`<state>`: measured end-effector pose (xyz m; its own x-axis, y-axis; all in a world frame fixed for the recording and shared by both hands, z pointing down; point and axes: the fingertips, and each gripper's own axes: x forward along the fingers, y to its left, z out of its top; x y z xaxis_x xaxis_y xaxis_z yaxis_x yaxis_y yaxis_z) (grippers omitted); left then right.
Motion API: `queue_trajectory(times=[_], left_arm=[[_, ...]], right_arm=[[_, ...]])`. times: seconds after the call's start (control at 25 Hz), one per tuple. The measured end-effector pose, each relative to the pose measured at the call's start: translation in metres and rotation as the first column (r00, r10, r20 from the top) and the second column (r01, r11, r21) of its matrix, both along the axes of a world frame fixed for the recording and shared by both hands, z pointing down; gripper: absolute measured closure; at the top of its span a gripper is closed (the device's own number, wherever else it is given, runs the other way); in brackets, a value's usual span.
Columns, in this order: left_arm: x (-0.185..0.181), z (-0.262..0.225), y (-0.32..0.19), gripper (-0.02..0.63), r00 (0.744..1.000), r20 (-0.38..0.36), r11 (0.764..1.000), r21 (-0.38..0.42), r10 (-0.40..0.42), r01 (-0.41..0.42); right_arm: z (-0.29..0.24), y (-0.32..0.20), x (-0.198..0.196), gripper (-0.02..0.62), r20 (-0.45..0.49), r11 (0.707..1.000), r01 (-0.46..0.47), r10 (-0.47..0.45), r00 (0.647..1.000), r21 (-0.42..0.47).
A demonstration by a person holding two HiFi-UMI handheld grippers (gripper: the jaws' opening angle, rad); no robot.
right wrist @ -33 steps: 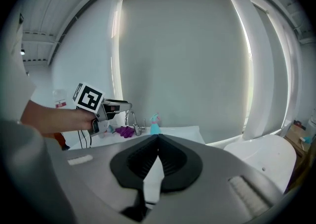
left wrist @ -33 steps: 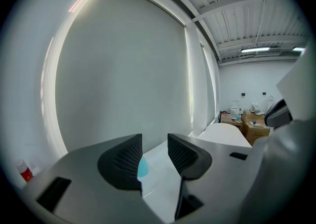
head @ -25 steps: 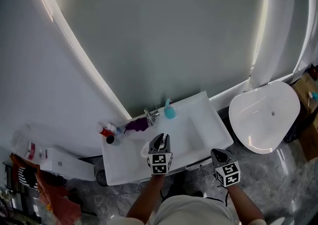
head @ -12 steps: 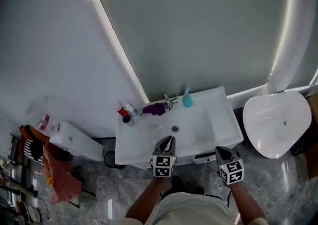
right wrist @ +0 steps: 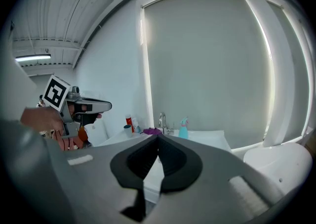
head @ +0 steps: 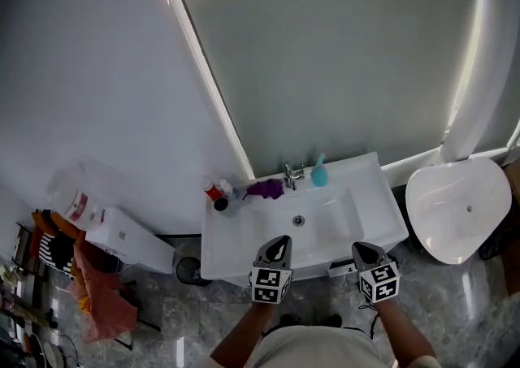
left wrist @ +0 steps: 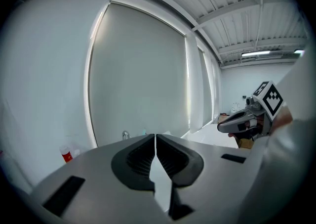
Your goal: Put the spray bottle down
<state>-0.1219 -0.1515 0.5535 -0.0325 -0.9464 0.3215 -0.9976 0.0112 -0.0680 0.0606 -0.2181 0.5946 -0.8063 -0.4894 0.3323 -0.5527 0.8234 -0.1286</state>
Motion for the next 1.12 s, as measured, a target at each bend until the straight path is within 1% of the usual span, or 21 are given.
queue_trajectory(times=[0.24, 0.48, 0.6, 0.8, 0.92, 1.12], left_arm=[[-0.021, -0.017, 0.011, 0.597, 0.999, 0.008, 0.999, 0.024, 0.035, -0.035], [-0.035, -0.026, 0.020, 0.600, 0.998, -0.009, 0.998, 0.035, 0.057, -0.057], [-0.037, -0.026, 0.023, 0.600, 0.998, -0.036, 0.998, 0.038, 0.060, -0.059], [-0.033, -0.024, 0.024, 0.600, 0.996, -0.043, 0.996, 0.033, 0.079, -0.077], [-0.029, -0.024, 0.023, 0.600, 0.995, -0.056, 0.996, 0.037, 0.085, -0.083], [-0.027, -0.022, 0.020, 0.600, 0.995, -0.052, 0.996, 0.036, 0.089, -0.088]], right_arm=[[-0.022, 0.004, -0.020, 0.584, 0.013, 0.999, -0.020, 0.020, 1.000, 0.029], [-0.040, 0.005, -0.025, 0.584, 0.037, 0.998, -0.037, 0.035, 0.999, 0.058], [-0.047, 0.003, -0.026, 0.584, 0.053, 0.995, -0.048, 0.044, 0.998, 0.083], [-0.052, 0.010, -0.032, 0.584, 0.070, 0.994, -0.047, 0.040, 0.997, 0.100], [-0.049, 0.012, -0.033, 0.584, 0.065, 0.994, -0.042, 0.036, 0.997, 0.096], [-0.049, 0.010, -0.032, 0.584, 0.066, 0.995, -0.044, 0.038, 0.997, 0.094]])
